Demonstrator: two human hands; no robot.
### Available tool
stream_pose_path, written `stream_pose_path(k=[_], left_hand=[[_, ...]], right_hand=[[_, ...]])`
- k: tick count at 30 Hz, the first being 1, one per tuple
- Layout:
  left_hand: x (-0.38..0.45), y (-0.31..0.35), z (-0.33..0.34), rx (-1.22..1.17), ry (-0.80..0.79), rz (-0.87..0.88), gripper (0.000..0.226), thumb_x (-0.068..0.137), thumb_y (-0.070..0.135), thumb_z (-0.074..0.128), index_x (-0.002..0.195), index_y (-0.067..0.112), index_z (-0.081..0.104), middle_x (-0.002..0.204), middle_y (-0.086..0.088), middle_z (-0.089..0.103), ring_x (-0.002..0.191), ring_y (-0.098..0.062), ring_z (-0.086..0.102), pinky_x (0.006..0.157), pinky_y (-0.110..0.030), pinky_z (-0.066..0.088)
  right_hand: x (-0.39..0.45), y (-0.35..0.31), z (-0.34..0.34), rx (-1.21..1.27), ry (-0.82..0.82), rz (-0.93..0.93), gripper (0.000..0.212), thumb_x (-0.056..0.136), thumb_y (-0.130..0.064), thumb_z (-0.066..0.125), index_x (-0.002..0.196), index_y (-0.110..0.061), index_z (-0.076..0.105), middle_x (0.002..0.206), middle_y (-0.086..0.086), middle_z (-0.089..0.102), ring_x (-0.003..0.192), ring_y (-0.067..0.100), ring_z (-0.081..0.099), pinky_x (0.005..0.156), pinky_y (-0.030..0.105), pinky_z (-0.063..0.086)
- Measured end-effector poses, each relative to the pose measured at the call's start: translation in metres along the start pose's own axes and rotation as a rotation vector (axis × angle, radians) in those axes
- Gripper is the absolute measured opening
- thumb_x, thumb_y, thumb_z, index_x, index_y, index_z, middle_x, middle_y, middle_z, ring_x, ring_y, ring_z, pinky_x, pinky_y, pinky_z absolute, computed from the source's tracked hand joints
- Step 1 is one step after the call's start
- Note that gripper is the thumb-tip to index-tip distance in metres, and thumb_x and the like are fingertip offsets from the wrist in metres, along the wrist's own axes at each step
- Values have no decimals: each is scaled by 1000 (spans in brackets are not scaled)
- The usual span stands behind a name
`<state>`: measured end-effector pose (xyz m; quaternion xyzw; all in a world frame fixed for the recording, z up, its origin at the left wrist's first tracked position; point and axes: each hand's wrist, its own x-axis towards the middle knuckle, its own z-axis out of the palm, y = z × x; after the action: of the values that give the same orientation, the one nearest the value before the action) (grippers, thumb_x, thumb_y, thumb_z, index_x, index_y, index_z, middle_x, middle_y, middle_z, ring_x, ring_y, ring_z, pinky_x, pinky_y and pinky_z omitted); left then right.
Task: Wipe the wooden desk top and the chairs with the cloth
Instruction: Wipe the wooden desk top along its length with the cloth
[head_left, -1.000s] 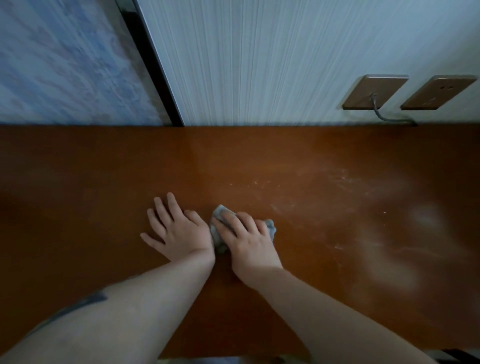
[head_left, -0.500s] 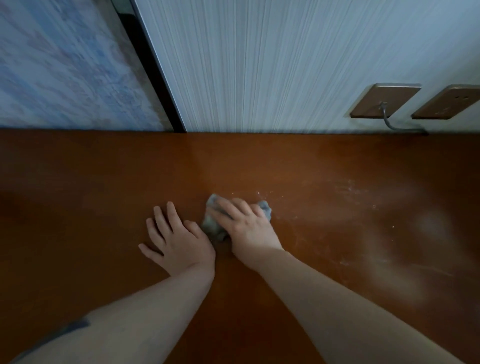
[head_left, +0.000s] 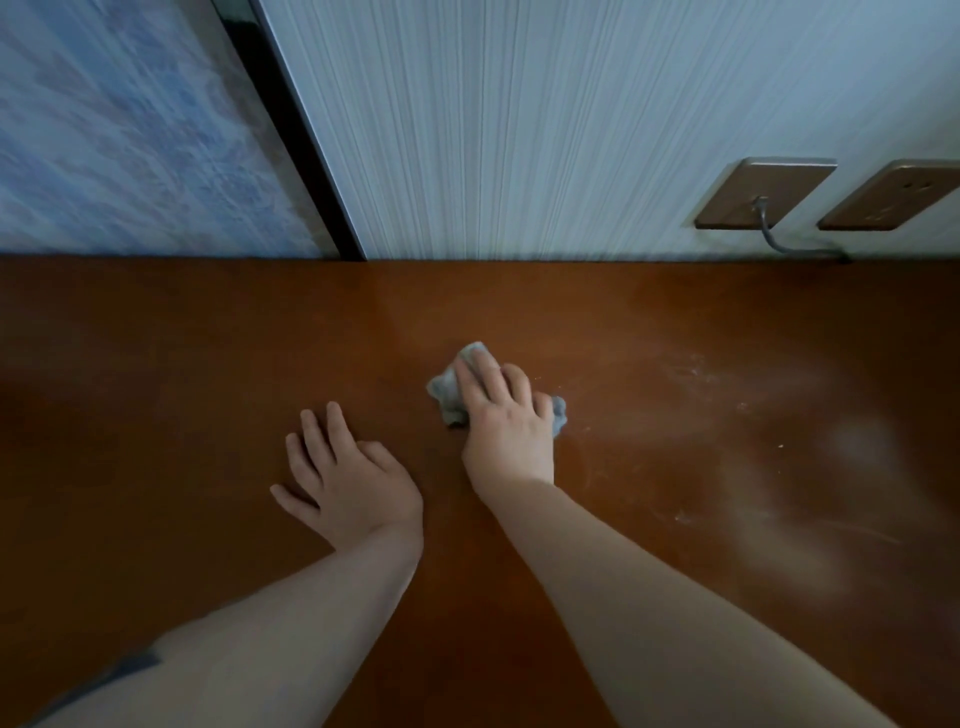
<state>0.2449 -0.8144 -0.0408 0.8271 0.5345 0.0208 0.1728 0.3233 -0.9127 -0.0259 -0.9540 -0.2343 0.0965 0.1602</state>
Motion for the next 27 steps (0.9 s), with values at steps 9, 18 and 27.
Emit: stream_pose_path(k=[9,18,27], left_hand=[[2,0,-1,-5,-2,7,50,98,25,26,148,32,26,160,7,15,147,-17,4,116,-53,-2],[4,0,1,-9,-17,11,53,97,22,29,149,30,26,160,5,16,147,-18,4,116,-55,-3],[0,0,-3,0,-59,25,52,97,23,28,149,30,25,160,3,16,147,-20,4,116,-56,-2]], right_hand=[[-18,-13,10,-20,-128,-399,68,89,-16,55,150,-25,27,156,-6,21,133,23,18,104,40,27],[-65,-13,29,6,218,112,73,67,-14,73,136,-23,53,142,-3,45,122,25,37,87,43,47],[-44,0,16,-46,177,178,75,69,-9,71,140,-21,48,144,-4,43,121,23,39,91,42,47]])
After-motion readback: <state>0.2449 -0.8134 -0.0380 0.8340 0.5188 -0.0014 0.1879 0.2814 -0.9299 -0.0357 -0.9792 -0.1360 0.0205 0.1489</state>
